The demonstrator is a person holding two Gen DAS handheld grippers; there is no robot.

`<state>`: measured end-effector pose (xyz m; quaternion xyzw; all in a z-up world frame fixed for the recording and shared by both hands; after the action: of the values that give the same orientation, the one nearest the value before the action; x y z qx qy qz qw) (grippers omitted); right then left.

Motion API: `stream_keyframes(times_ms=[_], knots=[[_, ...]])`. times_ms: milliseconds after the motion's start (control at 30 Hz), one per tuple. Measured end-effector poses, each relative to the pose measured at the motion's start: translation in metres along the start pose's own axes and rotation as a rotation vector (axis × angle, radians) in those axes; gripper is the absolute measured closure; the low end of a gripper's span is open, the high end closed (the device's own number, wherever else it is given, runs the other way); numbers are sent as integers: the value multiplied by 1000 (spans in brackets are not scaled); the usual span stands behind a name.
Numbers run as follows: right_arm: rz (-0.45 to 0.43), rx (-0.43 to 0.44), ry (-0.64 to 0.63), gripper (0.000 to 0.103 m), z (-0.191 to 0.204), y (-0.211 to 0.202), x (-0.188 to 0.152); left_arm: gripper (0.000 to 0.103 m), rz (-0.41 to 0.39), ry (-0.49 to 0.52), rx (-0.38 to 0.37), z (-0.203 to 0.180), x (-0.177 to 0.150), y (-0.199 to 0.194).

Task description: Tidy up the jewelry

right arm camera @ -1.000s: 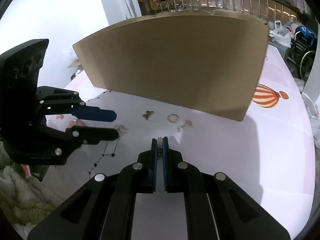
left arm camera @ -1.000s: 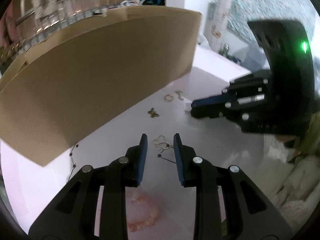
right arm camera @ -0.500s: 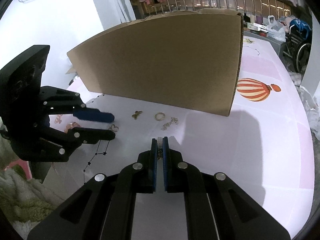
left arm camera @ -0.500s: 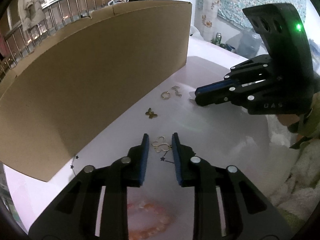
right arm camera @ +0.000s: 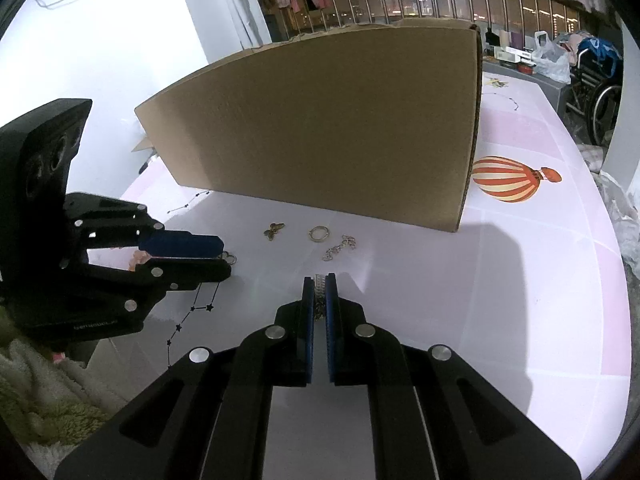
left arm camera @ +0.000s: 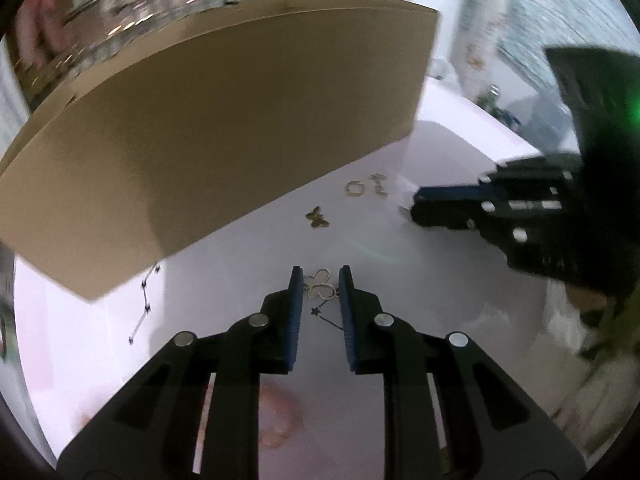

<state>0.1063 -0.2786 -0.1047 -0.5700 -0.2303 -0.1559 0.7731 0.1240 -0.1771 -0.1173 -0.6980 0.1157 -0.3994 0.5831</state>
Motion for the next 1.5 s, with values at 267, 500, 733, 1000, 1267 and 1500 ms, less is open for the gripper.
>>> stream_keyframes(times_ms=[267, 500, 733, 1000, 1267, 1500], knots=[[-2, -1, -4, 97, 0, -1, 0, 92, -16, -81, 34, 0, 5, 0], [-9, 7, 3, 97, -2, -1, 1, 92, -25, -106, 35, -2, 6, 3], [-14, 14, 3, 97, -1, -1, 0, 92, -31, -114, 4, 5, 1, 2], [-17, 16, 4, 97, 0, 0, 0, 92, -61, -121, -23, 11, 2, -4], [-47, 16, -2, 97, 4, -9, 1, 92, -113, -117, -34, 14, 1, -20], [-87, -5, -19, 97, 14, -29, 4, 92, -172, -108, -33, 17, -7, -45]])
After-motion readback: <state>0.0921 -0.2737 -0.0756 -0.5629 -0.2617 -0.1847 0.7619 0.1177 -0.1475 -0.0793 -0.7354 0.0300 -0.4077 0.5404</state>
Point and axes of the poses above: each gripper's, at about its wrist camera, not at the fingertips, and y roughly the way its jaws point, z to its left, x to its top, the point moved 3 cm from there along y, roughly the way its jaws point, and after that the axes turned 10 degrees about z, right-handed, at the moved point
